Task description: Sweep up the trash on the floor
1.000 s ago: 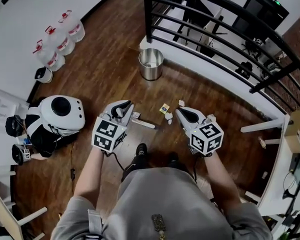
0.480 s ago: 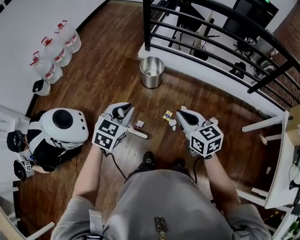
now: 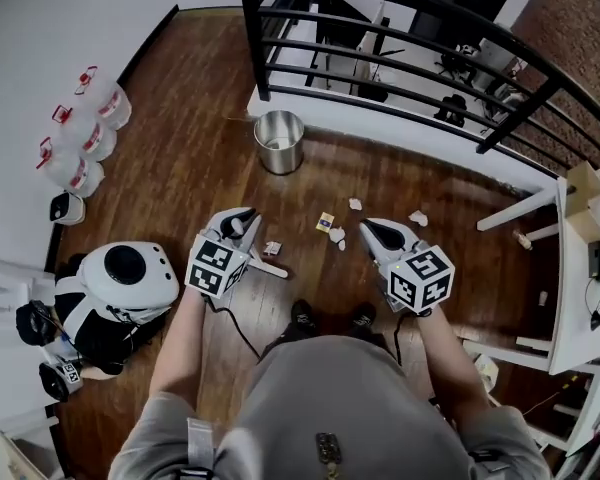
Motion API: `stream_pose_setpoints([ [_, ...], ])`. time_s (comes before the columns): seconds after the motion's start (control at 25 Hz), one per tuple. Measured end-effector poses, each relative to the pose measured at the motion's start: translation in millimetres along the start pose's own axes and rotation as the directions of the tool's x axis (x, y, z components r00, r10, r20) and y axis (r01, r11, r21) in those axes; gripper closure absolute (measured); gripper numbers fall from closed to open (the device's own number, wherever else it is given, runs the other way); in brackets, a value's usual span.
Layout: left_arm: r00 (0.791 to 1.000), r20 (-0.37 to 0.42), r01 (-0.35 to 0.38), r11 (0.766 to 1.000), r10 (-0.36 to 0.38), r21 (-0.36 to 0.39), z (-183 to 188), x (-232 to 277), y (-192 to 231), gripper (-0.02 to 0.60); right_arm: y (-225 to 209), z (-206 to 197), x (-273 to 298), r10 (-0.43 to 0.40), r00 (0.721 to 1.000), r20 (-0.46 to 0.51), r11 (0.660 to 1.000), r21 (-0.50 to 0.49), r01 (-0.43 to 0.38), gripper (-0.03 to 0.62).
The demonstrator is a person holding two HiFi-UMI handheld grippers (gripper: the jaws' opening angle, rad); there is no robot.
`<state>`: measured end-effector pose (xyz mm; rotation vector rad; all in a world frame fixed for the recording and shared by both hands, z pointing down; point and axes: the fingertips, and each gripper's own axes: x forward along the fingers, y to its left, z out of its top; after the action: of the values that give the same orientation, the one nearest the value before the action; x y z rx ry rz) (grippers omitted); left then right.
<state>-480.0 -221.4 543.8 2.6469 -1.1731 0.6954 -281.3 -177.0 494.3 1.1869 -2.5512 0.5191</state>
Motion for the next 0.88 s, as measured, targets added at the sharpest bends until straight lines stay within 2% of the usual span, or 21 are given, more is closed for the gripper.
stream_pose_setpoints([
  [0.24, 0.998, 0.009, 0.054, 0.998, -0.054, 0.032, 12.6, 26.1, -10.1, 0.538, -15.4, -9.0, -21.4, -0.075, 0.997, 0.007, 0.997, 0.032, 0.075, 0.594],
  [0.44, 0.994, 0.006, 0.110, 0.991, -0.111, 0.077, 26.1, 62.1, -36.7, 0.540, -35.9, -20.6, -55.6, -0.150, 0.989, 0.006, 0.987, 0.063, 0.149, 0.594],
  [0.68, 0.981, -0.003, 0.191, 0.973, -0.193, 0.133, 49.9, 116.0, -77.6, 0.540, -76.7, -38.2, -104.7, -0.257, 0.966, 0.003, 0.959, 0.120, 0.255, 0.594],
  [0.88, 0.970, -0.020, 0.243, 0.954, -0.243, 0.175, 70.1, 160.0, -114.4, 0.538, -109.8, -51.5, -139.4, -0.318, 0.948, 0.005, 0.936, 0.164, 0.313, 0.594],
])
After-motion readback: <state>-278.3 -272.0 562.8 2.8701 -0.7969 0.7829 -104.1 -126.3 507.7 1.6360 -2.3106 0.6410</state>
